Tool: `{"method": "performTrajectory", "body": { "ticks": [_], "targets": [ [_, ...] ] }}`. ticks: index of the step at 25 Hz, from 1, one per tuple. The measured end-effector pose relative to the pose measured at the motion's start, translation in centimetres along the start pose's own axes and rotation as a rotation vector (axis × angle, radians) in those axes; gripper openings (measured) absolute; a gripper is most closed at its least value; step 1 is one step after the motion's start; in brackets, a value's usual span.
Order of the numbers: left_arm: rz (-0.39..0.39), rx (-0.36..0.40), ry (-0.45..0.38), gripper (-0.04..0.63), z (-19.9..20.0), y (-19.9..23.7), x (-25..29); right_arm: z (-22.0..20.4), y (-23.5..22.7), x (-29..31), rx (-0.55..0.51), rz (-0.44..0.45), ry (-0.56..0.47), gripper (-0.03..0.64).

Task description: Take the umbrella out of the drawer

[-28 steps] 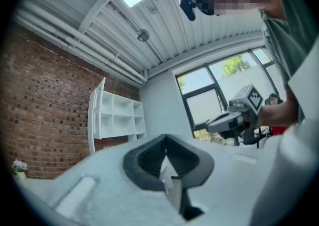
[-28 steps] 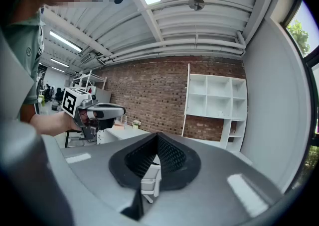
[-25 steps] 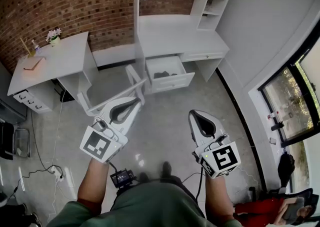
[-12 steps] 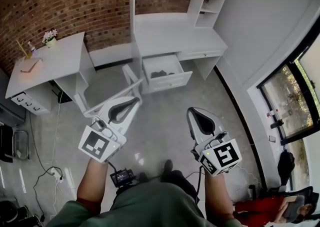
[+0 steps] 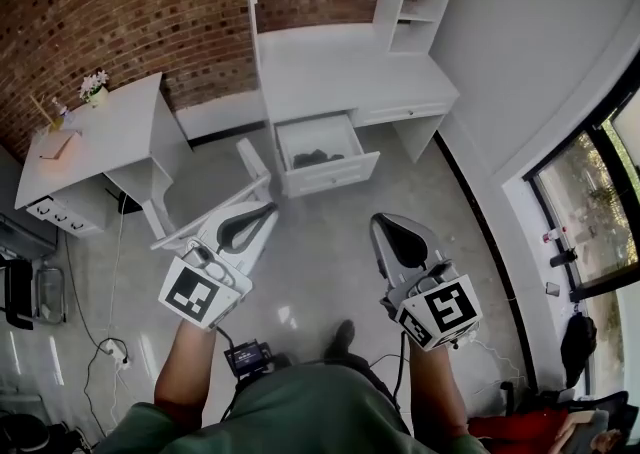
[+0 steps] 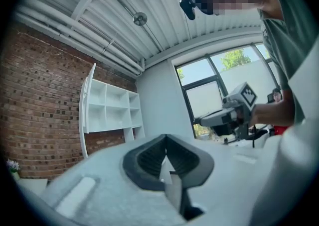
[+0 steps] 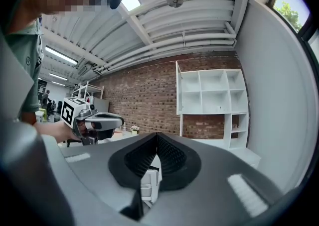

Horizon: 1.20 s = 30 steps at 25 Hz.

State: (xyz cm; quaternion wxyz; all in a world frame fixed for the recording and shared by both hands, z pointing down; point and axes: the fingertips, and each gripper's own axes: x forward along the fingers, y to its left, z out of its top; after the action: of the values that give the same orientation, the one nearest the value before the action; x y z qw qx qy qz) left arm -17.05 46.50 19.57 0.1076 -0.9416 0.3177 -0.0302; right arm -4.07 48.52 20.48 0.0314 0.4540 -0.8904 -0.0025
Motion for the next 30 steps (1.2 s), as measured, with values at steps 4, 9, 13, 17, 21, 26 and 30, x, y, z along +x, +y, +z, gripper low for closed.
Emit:
{"method": "performTrajectory", "body": {
  "ticks": [4,9,13,17,21,26,30],
  "targets": [
    [0.02,-0.002,0.023,0.003,-0.6,-0.3,5.6,-1.0,-6.0,0.3,0.021,0.023,-0.004,0.006],
    [0.053,0.0,0.047,0.003,-1.1,-0.2,11.8,-1.6,-12.4,1.1,0.037,0.07,-0.017,0.006],
    [0.076,0.012,0.067,0.003,-1.8,0.1,15.9,-1.9,-16.4,1.8,0.041,0.104,-0.026,0.006],
    [0.086,0.015,0.088,0.003,-2.1,0.3,18.4,-2.1,-19.1,2.6,0.039,0.129,-0.023,0.006],
    [0.089,0.014,0.11,0.003,-2.7,1.3,19.7,-2.3,-20.3,4.0,0.045,0.143,-0.021,0.011],
    [0.064,-0.003,0.075,0.003,-3.6,3.6,21.7,-2.8,-21.6,6.5,0.04,0.127,0.004,0.012],
    [0.032,-0.018,0.055,0.003,-4.4,6.8,23.8,-2.4,-23.0,9.1,0.028,0.095,0.022,0.012]
  ]
}}
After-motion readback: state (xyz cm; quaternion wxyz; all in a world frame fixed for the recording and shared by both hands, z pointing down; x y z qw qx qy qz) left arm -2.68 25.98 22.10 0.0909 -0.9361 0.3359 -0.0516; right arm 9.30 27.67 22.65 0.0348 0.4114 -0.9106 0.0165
